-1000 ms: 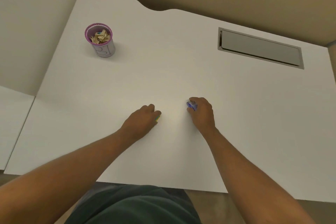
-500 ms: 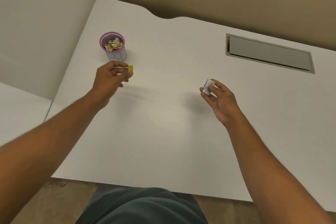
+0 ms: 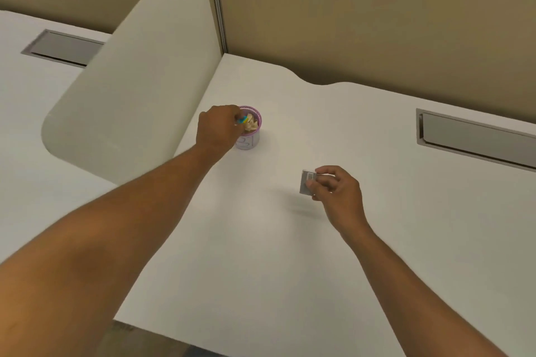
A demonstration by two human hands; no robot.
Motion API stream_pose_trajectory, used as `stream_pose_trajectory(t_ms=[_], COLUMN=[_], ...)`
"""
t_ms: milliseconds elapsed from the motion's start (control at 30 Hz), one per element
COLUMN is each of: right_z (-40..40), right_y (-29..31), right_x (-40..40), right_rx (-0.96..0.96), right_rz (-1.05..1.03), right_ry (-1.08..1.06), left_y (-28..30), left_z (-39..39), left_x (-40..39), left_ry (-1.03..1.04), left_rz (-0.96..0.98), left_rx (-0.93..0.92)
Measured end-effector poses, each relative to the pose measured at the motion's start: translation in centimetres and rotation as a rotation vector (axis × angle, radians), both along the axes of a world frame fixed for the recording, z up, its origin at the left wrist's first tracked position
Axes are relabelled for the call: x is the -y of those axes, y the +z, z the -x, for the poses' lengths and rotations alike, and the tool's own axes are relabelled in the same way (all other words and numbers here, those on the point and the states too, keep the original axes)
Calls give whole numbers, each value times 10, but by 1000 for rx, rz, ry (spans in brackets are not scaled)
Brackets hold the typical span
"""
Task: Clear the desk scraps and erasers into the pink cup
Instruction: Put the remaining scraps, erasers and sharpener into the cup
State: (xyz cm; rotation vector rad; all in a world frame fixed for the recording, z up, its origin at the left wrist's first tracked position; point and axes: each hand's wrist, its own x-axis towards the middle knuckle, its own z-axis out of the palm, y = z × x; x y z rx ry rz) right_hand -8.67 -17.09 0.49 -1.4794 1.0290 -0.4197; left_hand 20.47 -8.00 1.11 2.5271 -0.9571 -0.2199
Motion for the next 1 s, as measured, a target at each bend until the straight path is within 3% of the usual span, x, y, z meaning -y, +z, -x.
stream_pose_trajectory(t_ms=[200,333,500,733,1000], right_z=[-31,-68,-137,-215,-243], right_y=[3,11,22,20,0], right_x=[-21,-22,0,25,18], right_rx=[-51,-55,-78,-332,-580], right_rz=[160,295,523,766,805], right_ry=[81,133,206,295,463], left_y=[-5,-7,-10,-32,-41], left_z=[-8,-8,6,43,59], left_x=[-5,-21,-47,-80,-89], left_ry=[-182,-242,-120,-134,-108], left_rz=[-241,-96,128,163,212], left_rx=[75,55,59,-2,-87])
